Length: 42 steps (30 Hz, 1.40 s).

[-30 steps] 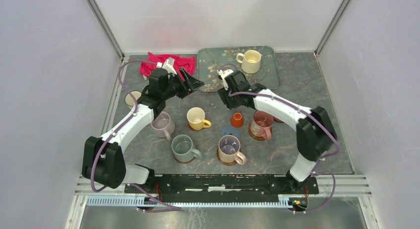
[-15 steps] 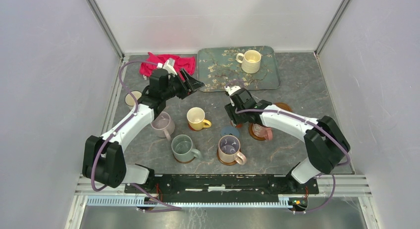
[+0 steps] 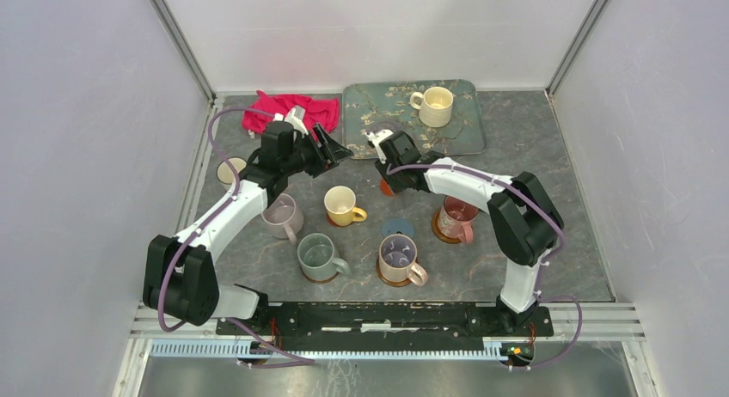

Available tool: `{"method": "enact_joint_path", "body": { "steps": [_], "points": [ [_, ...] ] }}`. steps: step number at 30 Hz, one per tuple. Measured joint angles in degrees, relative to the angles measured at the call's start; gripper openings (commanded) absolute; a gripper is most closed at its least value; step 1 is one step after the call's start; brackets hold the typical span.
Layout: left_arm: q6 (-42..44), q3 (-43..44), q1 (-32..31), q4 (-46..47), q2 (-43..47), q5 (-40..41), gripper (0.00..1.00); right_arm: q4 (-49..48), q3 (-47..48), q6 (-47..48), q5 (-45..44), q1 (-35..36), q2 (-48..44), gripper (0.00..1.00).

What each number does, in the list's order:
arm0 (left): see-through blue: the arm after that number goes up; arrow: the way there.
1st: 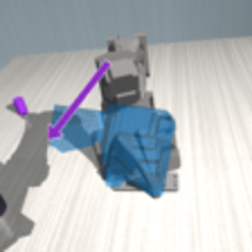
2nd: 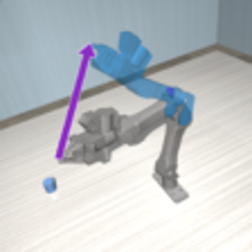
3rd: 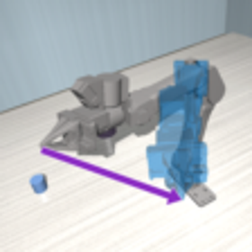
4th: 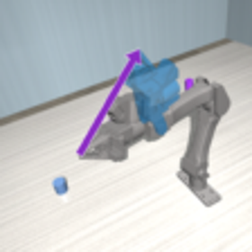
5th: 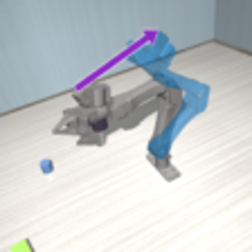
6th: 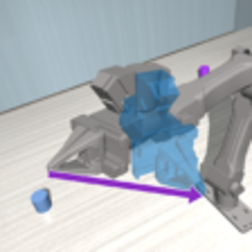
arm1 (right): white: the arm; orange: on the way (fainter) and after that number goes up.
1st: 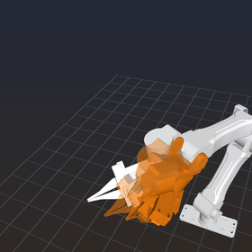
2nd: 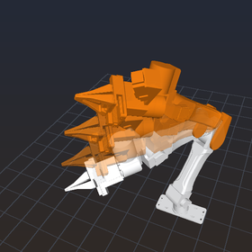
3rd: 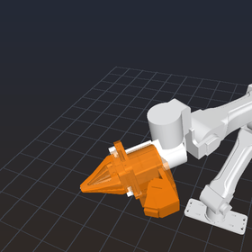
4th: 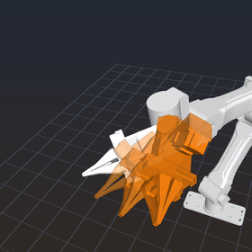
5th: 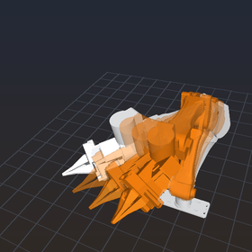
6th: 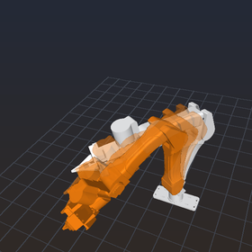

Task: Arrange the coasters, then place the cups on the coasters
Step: Move the cup to the center of the board, then pick up the cup at the center of the board.

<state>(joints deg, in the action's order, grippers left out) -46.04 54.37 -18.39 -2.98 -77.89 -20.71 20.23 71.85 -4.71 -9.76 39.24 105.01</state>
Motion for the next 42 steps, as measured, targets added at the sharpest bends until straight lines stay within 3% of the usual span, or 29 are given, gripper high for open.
{"method": "enact_joint_path", "body": {
  "steps": [3,10,14,23,30,38,42],
  "points": [
    [0.3,0.0,0.0,-0.1,0.0,0.1,0.68,0.2,4.4,3.5,0.2,0.0,2.6,0.39],
    [0.4,0.3,0.0,0.1,0.0,0.7,0.68,0.4,6.4,8.4,-0.3,0.0,3.0,0.80],
    [0.4,0.3,0.0,0.3,0.0,0.8,0.68,2.3,8.9,8.8,0.4,-0.1,4.3,0.87],
    [0.5,0.3,1.1,0.4,0.0,1.8,0.69,3.4,12.9,3.3,2.6,-0.9,9.7,0.90],
    [0.5,0.3,1.8,0.7,0.2,2.4,0.69,4.5,13.4,0.0,5.4,-2.5,12.8,0.74],
    [0.5,0.3,1.8,1.9,0.2,2.3,0.69,5.1,19.1,1.5,6.3,-2.6,15.0,0.23],
    [0.5,0.3,1.8,1.9,0.2,2.3,0.69,5.6,19.1,3.3,6.3,-2.6,15.1,0.13]
  ]
}}
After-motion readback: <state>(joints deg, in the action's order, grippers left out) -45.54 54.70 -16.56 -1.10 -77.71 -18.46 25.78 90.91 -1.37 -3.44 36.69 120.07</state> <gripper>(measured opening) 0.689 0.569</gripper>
